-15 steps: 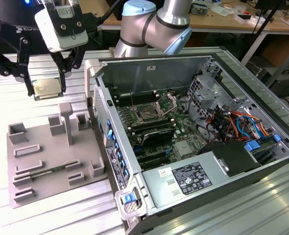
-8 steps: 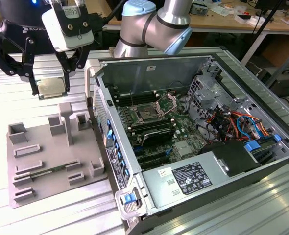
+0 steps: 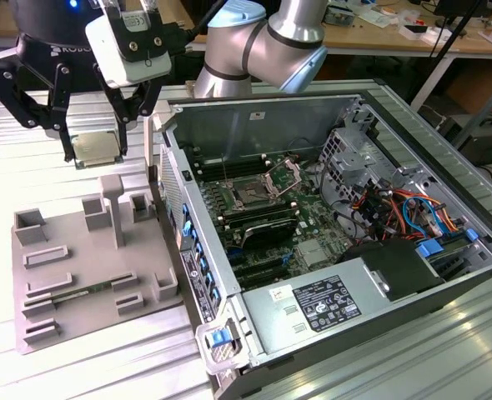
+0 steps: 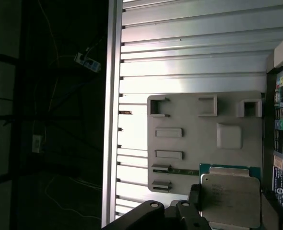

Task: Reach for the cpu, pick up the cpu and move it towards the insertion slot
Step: 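Pick up the cpu and move it towards the insertion slot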

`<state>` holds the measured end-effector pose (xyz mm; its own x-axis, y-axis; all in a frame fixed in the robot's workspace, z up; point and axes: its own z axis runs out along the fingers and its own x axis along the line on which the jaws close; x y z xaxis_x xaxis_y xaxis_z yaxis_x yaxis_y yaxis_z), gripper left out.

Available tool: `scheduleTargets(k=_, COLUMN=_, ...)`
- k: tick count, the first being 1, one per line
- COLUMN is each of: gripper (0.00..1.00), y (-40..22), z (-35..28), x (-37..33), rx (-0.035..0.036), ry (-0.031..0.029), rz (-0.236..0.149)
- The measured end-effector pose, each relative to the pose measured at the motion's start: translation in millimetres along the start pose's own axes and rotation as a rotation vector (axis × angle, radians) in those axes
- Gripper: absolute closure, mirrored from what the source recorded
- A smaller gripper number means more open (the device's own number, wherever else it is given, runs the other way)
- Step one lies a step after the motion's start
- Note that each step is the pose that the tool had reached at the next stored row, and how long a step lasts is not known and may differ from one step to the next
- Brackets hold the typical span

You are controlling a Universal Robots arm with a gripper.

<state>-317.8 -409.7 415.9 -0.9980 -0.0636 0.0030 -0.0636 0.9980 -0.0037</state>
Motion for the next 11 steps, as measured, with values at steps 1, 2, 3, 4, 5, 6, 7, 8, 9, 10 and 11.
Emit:
scheduleTargets(k=1, gripper=0.46, y=-0.1, z=0.0, x=-0.7, rx=0.0, ry=0.0, rz=0.0)
scheduleTargets(k=2, gripper=0.46, y=-0.1, z=0.0, x=-1.3, rx=0.0, ry=0.0, rz=0.0)
scheduleTargets(k=3, gripper=0.46, y=-0.1, z=0.0, x=-2.0, rx=0.0, ry=0.0, rz=0.0)
scheduleTargets(k=4, gripper=0.46, y=-0.2, z=0.0, x=-3.0, rx=0.0, ry=0.0, rz=0.0)
scheduleTargets(k=5, gripper=0.46, y=-0.2, z=0.0, x=-3.8, rx=0.0, ry=0.0, rz=0.0)
scheduleTargets(k=6, gripper=0.46, y=-0.3, z=0.0, x=-4.4, rx=0.0, ry=0.0, rz=0.0)
scheduleTargets(k=7, gripper=0.46, y=-0.3, z=0.0, x=-5.0, rx=0.0, ry=0.0, rz=0.0)
scheduleTargets(k=8, gripper=0.46, y=-0.4, z=0.0, x=-5.6, rx=0.0, ry=0.0, rz=0.0)
scheduleTargets(k=9, gripper=0.46, y=-0.4, z=0.0, x=-6.5, rx=0.0, ry=0.0, rz=0.0)
scheduleTargets(k=10, gripper=0.46, y=-0.5, z=0.0, x=-6.9, rx=-0.0001, ry=-0.0001, rz=0.0)
scheduleTargets(k=11, gripper=0.46, y=-0.5, z=0.0, x=-7.8, rx=0.0, ry=0.0, rz=0.0)
